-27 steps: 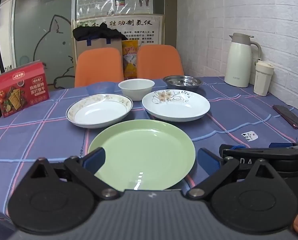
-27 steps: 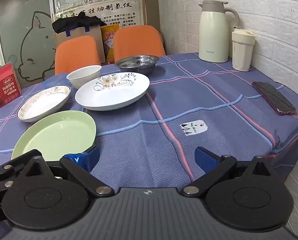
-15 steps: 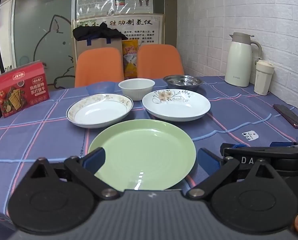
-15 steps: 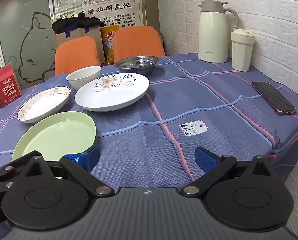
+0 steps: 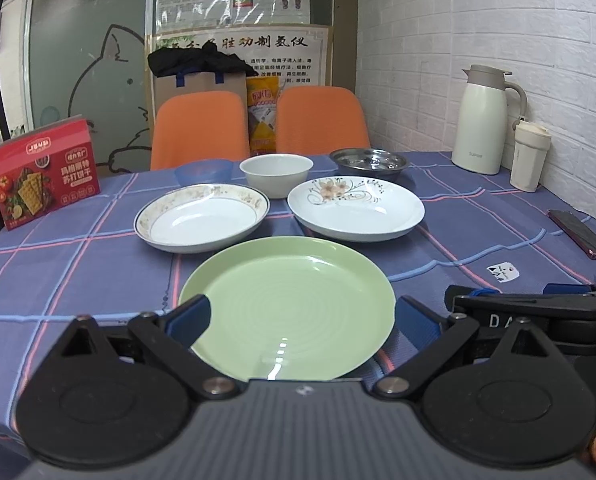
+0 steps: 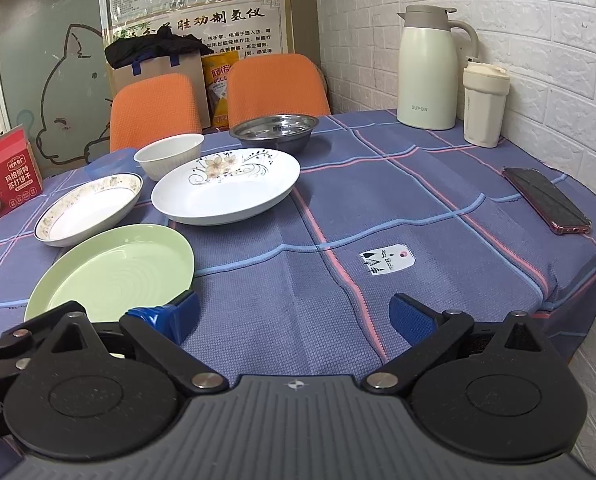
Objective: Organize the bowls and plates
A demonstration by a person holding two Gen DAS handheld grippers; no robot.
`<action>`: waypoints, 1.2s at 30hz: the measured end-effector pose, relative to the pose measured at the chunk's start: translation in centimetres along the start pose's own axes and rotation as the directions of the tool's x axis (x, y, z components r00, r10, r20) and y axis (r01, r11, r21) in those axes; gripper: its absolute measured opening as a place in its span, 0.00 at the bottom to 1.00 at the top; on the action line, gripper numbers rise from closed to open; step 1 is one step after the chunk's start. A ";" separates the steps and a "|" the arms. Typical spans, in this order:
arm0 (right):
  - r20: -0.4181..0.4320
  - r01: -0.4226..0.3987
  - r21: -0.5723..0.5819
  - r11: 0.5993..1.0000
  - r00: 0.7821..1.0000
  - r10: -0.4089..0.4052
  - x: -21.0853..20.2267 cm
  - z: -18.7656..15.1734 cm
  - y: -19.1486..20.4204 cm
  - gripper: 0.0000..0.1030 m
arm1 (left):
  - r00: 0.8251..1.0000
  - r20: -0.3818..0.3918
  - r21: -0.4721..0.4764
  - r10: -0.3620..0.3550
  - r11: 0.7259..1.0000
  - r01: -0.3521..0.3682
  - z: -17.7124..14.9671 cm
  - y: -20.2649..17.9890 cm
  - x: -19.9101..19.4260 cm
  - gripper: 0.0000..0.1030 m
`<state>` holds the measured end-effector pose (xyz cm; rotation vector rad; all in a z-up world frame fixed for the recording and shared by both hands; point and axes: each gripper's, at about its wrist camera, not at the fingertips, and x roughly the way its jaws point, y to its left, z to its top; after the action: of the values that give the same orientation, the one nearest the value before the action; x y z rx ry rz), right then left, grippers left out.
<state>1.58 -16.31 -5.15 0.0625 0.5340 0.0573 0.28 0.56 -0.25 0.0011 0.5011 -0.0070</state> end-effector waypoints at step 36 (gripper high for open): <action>0.007 0.013 0.001 1.000 1.000 -0.013 -0.3 0.2 -0.3 0.87 | 1.000 -0.017 -0.004 -0.004 1.000 0.004 -0.2 -0.3 0.2 0.95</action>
<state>1.41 -16.66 -4.84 0.0603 0.5275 0.0439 0.38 0.26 -0.50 -0.0033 0.5180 -0.0101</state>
